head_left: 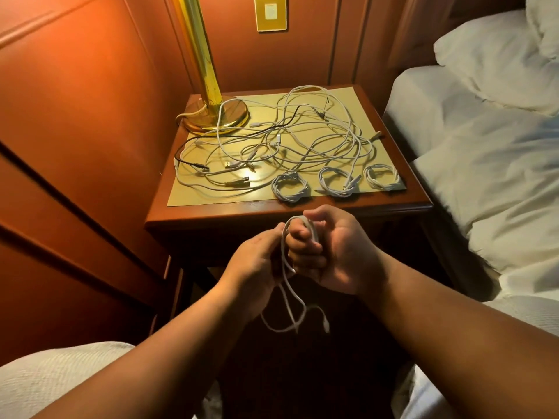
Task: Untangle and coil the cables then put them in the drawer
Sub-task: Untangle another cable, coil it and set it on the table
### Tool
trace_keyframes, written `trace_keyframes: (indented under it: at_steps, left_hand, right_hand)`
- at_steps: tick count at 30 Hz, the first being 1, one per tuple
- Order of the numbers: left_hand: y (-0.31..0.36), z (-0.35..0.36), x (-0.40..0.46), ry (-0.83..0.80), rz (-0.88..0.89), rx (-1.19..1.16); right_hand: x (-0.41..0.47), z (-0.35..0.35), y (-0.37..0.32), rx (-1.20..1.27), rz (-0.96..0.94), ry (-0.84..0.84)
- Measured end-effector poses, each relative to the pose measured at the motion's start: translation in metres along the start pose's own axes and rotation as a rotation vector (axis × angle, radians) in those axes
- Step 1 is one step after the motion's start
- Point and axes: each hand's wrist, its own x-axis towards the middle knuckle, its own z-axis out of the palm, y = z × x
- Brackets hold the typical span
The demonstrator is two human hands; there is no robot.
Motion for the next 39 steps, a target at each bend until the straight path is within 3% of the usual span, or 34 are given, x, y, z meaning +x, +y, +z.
trace_keyframes:
  at_steps: [4,8,13,15,17,18,20,22,24,28,31,34,39]
  left_hand:
    - [-0.005,0.010,-0.009,0.046,0.017,-0.071]
    - [-0.002,0.017,-0.014,0.018,-0.088,-0.231]
    - [0.000,0.008,-0.007,-0.081,-0.160,-0.134]
    - [-0.006,0.007,-0.006,-0.108,-0.256,-0.022]
    - [-0.013,0.005,-0.003,-0.129,-0.254,0.152]
    - [-0.012,0.005,-0.002,-0.140,-0.204,0.285]
    - [-0.007,-0.001,0.003,-0.137,-0.037,0.651]
    - [0.001,-0.009,0.008,-0.101,0.147,1.050]
    - [0.009,-0.017,0.007,-0.062,0.264,1.212]
    - [0.015,-0.027,0.009,-0.083,0.357,1.105]
    - [0.019,-0.030,0.013,-0.100,0.407,1.022]
    - [0.014,-0.030,0.018,-0.070,0.341,0.813]
    - [0.004,-0.017,0.012,-0.094,0.184,0.341]
  right_hand:
    - [0.001,0.005,0.007,-0.035,-0.039,-0.023]
    - [0.001,0.010,0.009,-0.022,-0.034,-0.111]
    - [0.004,0.011,0.005,-0.145,-0.180,0.034]
    - [0.004,0.008,0.002,-0.444,-0.324,0.166]
    - [0.002,0.004,-0.004,-1.025,-0.479,0.301]
    - [0.001,0.004,-0.007,-1.346,-0.469,0.332]
    - [0.001,0.000,-0.009,-1.826,-0.253,0.345]
    - [0.000,-0.001,-0.003,-1.943,-0.037,0.415]
    - [-0.001,-0.001,0.002,-1.888,0.075,0.470]
    - [0.007,-0.004,-0.003,-1.660,0.232,0.421]
    - [0.006,0.002,-0.009,-1.051,0.394,0.441]
    - [-0.003,0.002,-0.013,-0.576,0.467,0.243]
    - [-0.005,-0.005,-0.018,0.036,0.246,-0.067]
